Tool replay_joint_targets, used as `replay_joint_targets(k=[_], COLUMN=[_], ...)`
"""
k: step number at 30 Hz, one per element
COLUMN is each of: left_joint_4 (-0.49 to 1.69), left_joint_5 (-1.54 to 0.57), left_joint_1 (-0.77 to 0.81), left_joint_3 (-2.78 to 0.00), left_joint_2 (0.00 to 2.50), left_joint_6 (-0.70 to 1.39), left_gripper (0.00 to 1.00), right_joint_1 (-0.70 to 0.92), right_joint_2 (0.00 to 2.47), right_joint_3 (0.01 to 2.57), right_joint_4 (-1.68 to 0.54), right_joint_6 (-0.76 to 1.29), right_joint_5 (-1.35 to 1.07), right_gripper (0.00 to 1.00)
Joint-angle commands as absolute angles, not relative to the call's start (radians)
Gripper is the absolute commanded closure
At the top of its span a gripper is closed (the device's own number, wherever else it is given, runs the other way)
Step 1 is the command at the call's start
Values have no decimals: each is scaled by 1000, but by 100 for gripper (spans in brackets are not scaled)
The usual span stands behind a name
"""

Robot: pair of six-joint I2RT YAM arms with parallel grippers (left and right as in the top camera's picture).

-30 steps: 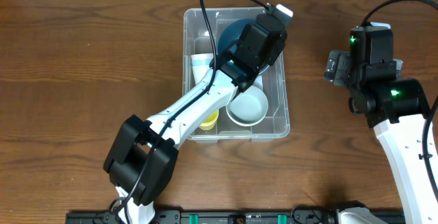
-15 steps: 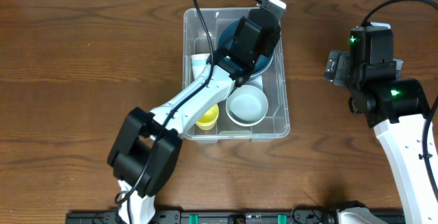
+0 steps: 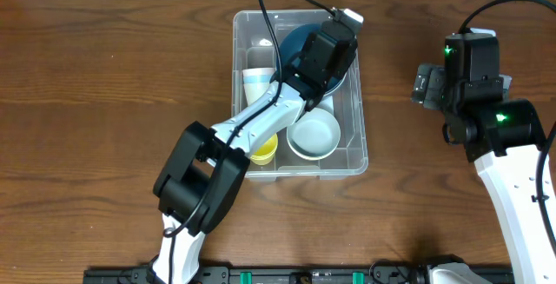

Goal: Pack container
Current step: 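Lower the blue bowl onto the cream bowl in the bin and release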

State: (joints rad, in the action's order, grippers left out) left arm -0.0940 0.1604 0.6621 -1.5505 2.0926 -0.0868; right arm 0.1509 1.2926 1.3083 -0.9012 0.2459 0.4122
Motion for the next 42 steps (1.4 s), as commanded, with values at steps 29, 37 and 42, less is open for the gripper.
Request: replay_joint_targets(k=[29,37,42], left_joint_4=[-142,-172,-183], left_joint_5=[93,86,86], left_joint_1=[650,649,649], left_joint_3=[-1555,-1555,-1555], left_joint_2=[2115,2167,2192], left_joint_6=[-138,-150,-197], left_gripper=[94,94,94], right_joint_1=[144,144,144], right_joint_2=[1283,1283,1283], right_joint_3=[1323,1323,1323], right_joint_4=[-903,-903,-903], right_joint_6=[254,254,254], right_joint_5=[422,422,422], right_gripper=[1,1,1])
